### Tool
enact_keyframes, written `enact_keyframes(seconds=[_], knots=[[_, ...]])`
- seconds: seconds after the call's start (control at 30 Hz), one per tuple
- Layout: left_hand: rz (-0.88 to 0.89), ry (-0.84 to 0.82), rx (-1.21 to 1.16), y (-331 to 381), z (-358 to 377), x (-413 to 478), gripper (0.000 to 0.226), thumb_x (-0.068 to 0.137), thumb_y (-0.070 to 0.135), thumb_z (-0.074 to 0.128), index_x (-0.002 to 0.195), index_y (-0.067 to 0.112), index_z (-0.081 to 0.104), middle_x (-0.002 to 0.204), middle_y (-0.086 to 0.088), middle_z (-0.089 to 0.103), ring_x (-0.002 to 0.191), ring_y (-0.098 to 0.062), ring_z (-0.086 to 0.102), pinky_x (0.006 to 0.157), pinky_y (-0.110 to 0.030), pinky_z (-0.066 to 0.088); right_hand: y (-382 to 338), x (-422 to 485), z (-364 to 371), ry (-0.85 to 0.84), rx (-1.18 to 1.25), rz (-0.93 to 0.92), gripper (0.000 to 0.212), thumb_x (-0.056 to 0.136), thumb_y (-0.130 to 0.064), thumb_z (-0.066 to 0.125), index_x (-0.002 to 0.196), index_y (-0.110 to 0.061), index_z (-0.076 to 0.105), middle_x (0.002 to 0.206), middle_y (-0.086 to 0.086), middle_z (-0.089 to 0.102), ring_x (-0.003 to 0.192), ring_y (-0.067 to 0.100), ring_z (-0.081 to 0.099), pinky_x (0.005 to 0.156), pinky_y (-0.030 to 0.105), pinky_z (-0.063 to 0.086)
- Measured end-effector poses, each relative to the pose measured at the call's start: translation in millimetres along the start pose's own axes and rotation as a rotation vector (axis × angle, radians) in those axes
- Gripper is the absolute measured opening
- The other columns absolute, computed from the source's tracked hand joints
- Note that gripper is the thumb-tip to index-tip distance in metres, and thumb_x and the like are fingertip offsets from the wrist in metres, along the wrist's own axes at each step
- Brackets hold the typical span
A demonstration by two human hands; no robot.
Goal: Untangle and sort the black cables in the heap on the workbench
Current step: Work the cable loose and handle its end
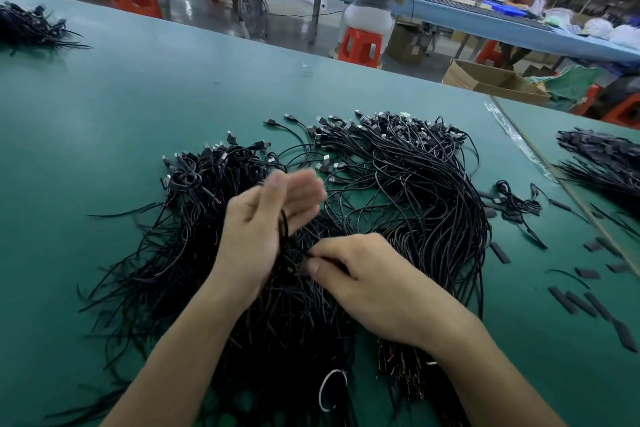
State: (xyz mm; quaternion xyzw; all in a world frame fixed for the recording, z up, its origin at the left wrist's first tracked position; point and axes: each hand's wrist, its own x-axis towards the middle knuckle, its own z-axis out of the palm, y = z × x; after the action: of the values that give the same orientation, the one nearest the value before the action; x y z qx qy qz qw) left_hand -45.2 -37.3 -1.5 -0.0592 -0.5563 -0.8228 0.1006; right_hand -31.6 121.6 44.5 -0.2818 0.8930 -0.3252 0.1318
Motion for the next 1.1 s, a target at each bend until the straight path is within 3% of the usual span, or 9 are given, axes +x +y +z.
enact_keyframes(seconds=[0.1,0.17,0.3,0.47,0.57,0.7,0.8,0.9,1.1], knots=[[0.031,-0.123,0.553,-6,3,-7,0.045,0.098,0.046,0.041,0.089,0.021,0.077,0.08,0.0,0.076,0.074,-0.013,0.073,0.069,-0.032,0.06,0,2,-7,0.094,-0.018,-0.057,0.033,0.098,-0.022,0.057,0.066,-0.016,0.058,0.056,-0.007,0.052,0.05,0.009,0.047,0.049,0.021,0.038],[-0.078,-0.194,0.596,-4,6,-9,0.055,0.096,0.053,0.039,0.064,0.021,0.07,0.056,0.0,0.067,0.048,-0.014,0.061,0.046,-0.028,0.049,3,1,-13,0.122,0.001,-0.079,0.026,0.095,-0.025,0.064,0.071,-0.015,0.068,0.064,-0.005,0.063,0.057,0.008,0.057,0.057,0.027,0.048],[-0.401,-0.399,0.469,2,4,-12,0.071,0.093,0.065,0.032,0.052,0.016,0.063,0.041,-0.002,0.053,0.031,-0.011,0.042,0.035,-0.015,0.031,9,3,-33,0.306,0.146,-0.122,0.017,0.079,-0.034,0.082,0.07,-0.023,0.073,0.049,-0.011,0.052,0.045,0.002,0.038,0.044,0.02,0.032],[-0.46,-0.561,-0.077,18,-2,-16,0.065,0.093,0.067,0.045,0.048,0.02,0.048,0.036,0.008,0.035,0.032,-0.007,0.024,0.035,-0.019,0.019,9,14,-33,0.364,0.34,-0.14,0.017,0.084,-0.038,0.07,0.082,-0.022,0.077,0.061,-0.01,0.064,0.055,0.0,0.049,0.054,0.018,0.04],[-0.408,-0.67,-0.395,26,-2,-17,0.051,0.099,0.049,0.051,0.058,0.018,0.054,0.042,0.009,0.046,0.033,-0.004,0.028,0.035,-0.02,0.018,12,18,-13,0.284,0.39,-0.052,0.024,0.091,-0.038,0.062,0.086,-0.019,0.075,0.063,-0.001,0.058,0.058,0.012,0.044,0.054,0.036,0.038],[-0.295,-0.332,-0.589,30,8,-12,0.05,0.097,0.048,0.045,0.064,0.016,0.064,0.051,0.004,0.055,0.04,-0.005,0.049,0.037,-0.016,0.036,13,15,4,0.162,0.225,-0.009,0.026,0.101,-0.029,0.056,0.079,-0.024,0.07,0.056,0.008,0.05,0.049,0.011,0.036,0.046,0.033,0.03],[-0.071,0.001,-0.342,16,8,-7,0.049,0.093,0.047,0.042,0.079,0.015,0.075,0.074,-0.005,0.072,0.066,-0.014,0.069,0.059,-0.02,0.054,13,7,7,0.055,0.135,0.024,0.021,0.101,-0.03,0.055,0.092,-0.031,0.073,0.049,-0.009,0.052,0.041,0.005,0.036,0.042,0.019,0.03],[0.131,0.041,0.157,-1,6,-6,0.047,0.098,0.046,0.038,0.105,0.014,0.071,0.099,-0.005,0.076,0.095,-0.019,0.073,0.079,-0.026,0.057,8,0,3,-0.025,0.007,-0.013,0.022,0.101,-0.032,0.053,0.088,-0.023,0.068,0.053,-0.01,0.053,0.043,0.008,0.042,0.044,0.021,0.034],[-0.059,-0.147,0.624,-4,8,-12,0.056,0.094,0.056,0.036,0.058,0.027,0.067,0.051,0.001,0.064,0.043,-0.01,0.057,0.046,-0.021,0.044,10,-4,-23,0.136,-0.021,-0.069,0.019,0.092,-0.041,0.065,0.082,-0.028,0.074,0.062,-0.005,0.063,0.053,0.011,0.053,0.053,0.036,0.047]])
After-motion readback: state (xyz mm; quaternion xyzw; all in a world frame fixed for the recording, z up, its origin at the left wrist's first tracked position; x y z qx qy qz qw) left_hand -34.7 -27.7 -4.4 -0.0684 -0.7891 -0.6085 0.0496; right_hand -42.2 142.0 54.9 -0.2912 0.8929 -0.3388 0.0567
